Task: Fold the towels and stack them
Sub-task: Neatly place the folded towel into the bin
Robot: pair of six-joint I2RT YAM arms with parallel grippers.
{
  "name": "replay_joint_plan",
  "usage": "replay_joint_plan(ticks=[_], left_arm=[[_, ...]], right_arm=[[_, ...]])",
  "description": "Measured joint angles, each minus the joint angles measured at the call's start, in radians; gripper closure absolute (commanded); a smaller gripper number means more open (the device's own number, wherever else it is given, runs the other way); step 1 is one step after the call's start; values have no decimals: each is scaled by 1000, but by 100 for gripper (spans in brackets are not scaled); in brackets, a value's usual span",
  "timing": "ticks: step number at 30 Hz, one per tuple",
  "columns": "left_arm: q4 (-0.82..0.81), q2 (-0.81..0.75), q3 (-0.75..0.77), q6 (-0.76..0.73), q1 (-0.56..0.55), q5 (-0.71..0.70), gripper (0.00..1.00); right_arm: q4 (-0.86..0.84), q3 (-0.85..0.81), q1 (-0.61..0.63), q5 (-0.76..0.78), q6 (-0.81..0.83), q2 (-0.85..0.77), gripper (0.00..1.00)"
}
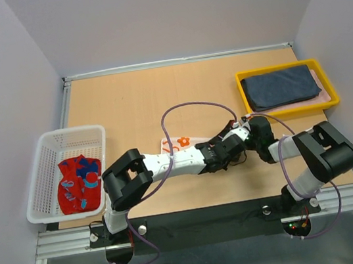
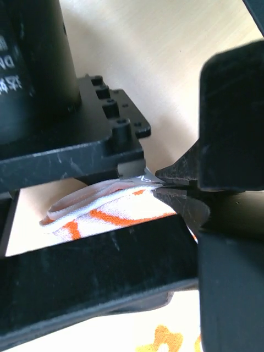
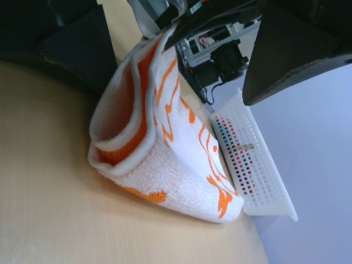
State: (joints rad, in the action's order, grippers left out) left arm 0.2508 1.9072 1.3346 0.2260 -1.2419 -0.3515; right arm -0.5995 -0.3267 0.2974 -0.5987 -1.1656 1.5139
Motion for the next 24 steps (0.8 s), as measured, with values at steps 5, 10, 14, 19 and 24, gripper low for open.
replay_joint_plan(ticks=[5, 10, 14, 19, 24], left_arm=[[-1, 0, 0, 12, 1, 8, 100], [-1, 0, 0, 23, 0, 17, 88], [-1, 0, 0, 41, 0, 31, 56], [-1, -5, 0, 56, 0, 41, 21], [3, -87, -8, 54, 19, 41, 5]], right_arm=[[-37, -36, 19, 3, -6, 70, 28], [-31, -70, 25, 8, 22, 125, 61], [43, -103, 25, 27, 92, 146, 85], [225, -223, 24, 62, 237, 148, 100], [451, -366, -6, 95, 427, 147, 100]])
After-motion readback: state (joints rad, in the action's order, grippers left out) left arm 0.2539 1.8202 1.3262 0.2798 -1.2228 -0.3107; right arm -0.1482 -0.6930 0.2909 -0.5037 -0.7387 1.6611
